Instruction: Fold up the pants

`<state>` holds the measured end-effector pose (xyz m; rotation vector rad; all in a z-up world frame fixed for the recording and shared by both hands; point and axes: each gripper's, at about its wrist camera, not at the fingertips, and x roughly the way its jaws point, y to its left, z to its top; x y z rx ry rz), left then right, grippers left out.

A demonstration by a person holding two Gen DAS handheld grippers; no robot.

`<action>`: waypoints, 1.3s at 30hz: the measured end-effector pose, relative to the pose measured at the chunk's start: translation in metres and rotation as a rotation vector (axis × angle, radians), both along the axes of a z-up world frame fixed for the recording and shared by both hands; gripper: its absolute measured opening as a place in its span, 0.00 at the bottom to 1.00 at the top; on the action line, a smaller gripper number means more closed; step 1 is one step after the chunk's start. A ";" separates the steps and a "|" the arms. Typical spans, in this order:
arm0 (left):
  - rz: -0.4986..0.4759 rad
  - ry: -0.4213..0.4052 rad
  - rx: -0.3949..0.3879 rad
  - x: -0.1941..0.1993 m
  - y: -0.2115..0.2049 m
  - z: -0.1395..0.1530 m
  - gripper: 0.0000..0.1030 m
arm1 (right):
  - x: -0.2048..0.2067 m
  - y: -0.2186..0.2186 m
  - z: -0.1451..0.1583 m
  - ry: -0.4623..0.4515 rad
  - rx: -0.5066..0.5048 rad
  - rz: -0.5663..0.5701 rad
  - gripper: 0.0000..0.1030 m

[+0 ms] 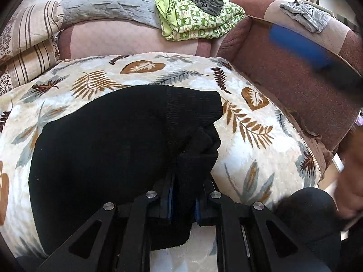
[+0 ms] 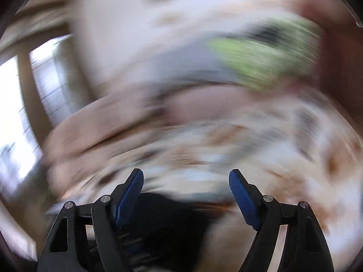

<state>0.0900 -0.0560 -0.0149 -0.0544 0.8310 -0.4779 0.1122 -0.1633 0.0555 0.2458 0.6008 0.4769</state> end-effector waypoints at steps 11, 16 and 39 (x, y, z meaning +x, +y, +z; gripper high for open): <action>-0.042 -0.101 0.089 -0.051 -0.013 -0.009 0.46 | 0.017 -0.026 -0.009 0.114 -0.051 -0.114 0.83; -0.160 -0.136 0.000 -0.083 -0.017 0.008 0.64 | 0.046 -0.037 -0.076 0.299 0.111 -0.137 0.82; 0.375 0.140 -0.334 -0.035 0.141 0.020 0.41 | 0.071 0.045 -0.132 0.409 -0.187 0.117 0.53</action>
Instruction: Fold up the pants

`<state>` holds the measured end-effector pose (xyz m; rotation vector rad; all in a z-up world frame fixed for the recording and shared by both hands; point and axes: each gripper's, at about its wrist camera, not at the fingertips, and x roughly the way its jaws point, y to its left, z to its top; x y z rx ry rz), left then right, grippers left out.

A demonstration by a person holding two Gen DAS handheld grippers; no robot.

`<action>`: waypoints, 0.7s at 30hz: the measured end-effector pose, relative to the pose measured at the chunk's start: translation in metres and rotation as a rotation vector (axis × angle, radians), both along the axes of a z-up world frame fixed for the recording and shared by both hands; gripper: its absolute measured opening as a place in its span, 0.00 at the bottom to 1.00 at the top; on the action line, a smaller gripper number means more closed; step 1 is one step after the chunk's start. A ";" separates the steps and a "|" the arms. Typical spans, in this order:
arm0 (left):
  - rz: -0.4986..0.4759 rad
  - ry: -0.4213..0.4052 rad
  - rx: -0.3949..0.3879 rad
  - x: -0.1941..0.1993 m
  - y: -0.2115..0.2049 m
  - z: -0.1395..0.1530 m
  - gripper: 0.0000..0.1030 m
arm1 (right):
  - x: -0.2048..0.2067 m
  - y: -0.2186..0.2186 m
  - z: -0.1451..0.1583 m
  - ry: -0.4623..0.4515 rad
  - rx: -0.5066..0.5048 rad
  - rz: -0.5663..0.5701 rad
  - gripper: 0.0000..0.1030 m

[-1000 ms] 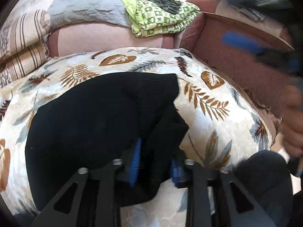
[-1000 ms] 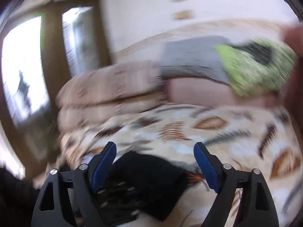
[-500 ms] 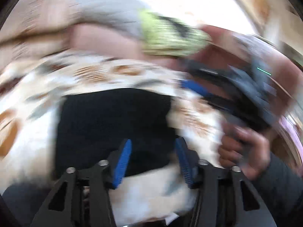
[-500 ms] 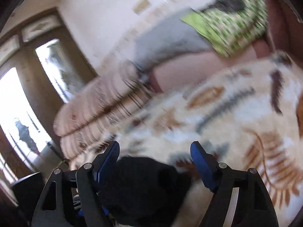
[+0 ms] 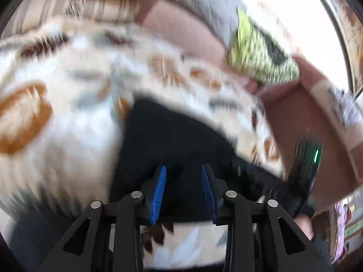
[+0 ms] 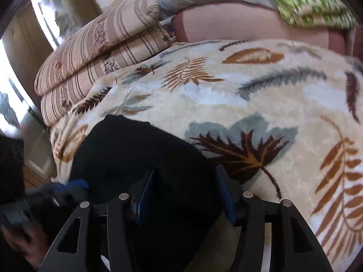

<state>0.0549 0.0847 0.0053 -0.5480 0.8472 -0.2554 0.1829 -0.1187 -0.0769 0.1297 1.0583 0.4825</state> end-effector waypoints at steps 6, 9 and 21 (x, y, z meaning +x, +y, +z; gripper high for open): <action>-0.074 0.029 -0.081 0.066 0.017 0.002 0.48 | -0.041 -0.013 0.056 -0.220 0.114 -0.045 0.54; -0.078 0.155 -0.028 0.099 0.015 -0.041 0.38 | -0.071 0.007 0.058 -0.201 0.159 0.023 0.53; 0.093 0.140 -0.116 0.062 0.069 -0.032 0.79 | -0.094 -0.029 0.057 -0.215 0.216 -0.233 0.85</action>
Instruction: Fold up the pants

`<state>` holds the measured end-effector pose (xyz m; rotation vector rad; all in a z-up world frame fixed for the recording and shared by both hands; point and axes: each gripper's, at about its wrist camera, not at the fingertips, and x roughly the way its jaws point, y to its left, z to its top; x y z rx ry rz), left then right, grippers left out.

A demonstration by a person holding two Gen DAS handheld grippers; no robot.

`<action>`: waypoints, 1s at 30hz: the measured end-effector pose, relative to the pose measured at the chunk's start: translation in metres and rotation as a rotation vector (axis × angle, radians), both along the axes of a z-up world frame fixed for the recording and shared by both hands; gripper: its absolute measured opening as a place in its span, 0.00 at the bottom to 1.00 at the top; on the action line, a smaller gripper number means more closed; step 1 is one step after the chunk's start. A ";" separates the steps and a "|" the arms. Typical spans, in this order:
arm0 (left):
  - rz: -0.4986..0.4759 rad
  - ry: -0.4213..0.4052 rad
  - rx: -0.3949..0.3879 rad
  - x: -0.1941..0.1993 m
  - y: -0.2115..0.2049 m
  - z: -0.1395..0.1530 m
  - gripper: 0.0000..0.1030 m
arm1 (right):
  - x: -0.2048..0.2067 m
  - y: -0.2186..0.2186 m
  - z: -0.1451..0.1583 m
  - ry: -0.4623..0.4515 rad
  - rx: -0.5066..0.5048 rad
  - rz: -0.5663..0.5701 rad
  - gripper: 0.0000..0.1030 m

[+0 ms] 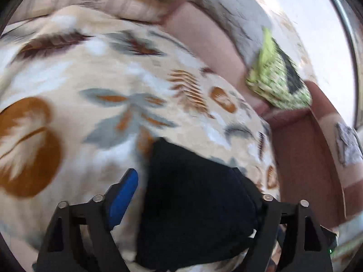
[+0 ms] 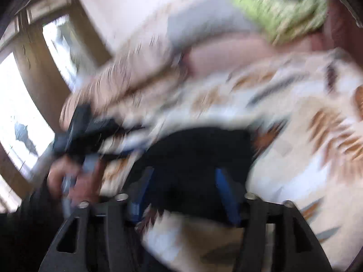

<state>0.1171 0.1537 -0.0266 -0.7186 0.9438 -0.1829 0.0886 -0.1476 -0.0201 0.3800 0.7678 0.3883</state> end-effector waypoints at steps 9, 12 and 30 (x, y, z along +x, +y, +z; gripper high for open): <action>-0.019 0.216 -0.036 0.023 -0.002 -0.041 0.86 | 0.041 -0.008 -0.073 0.307 0.182 -0.053 0.79; -0.042 0.194 -0.044 0.021 -0.005 -0.037 0.67 | 0.040 0.008 -0.076 0.304 0.147 0.003 0.78; -0.207 0.036 0.111 0.116 -0.104 0.013 0.23 | 0.114 -0.072 -0.035 0.236 0.215 -0.103 0.32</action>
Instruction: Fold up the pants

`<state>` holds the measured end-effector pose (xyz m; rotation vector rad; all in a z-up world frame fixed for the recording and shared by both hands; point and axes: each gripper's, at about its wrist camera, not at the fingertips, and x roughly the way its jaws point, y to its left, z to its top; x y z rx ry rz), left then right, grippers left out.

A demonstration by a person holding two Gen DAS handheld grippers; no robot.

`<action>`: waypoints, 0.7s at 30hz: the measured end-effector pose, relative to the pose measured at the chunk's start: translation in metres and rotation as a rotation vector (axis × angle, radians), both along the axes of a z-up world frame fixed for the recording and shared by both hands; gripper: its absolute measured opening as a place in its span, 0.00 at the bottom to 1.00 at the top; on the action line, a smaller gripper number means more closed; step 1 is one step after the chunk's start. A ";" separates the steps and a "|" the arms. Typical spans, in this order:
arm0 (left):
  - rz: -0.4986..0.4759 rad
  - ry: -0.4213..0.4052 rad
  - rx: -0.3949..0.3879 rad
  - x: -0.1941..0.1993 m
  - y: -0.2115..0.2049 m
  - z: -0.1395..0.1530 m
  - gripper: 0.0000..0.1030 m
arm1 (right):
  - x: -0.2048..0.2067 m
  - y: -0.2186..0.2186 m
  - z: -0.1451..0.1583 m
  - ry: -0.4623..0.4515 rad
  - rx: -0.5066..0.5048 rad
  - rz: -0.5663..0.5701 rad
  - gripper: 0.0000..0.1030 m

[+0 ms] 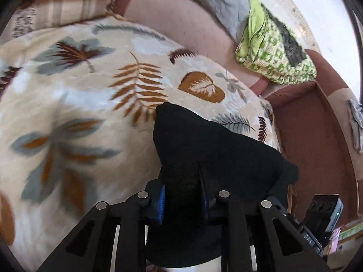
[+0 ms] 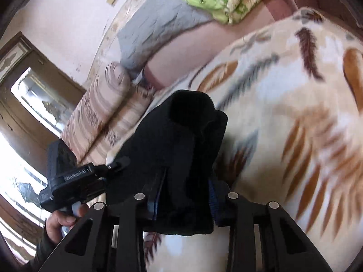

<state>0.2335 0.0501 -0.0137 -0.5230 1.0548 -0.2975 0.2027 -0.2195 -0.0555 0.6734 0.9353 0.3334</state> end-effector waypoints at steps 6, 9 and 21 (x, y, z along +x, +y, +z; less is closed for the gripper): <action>0.019 0.058 0.043 0.034 -0.016 -0.050 0.45 | 0.029 -0.026 -0.071 0.210 0.031 -0.055 0.42; 0.027 0.038 0.076 0.036 -0.013 -0.052 0.56 | 0.023 -0.036 -0.062 0.184 0.087 -0.128 0.47; 0.254 -0.218 0.275 -0.048 0.019 0.019 0.57 | -0.021 -0.023 0.023 -0.121 -0.325 -0.262 0.51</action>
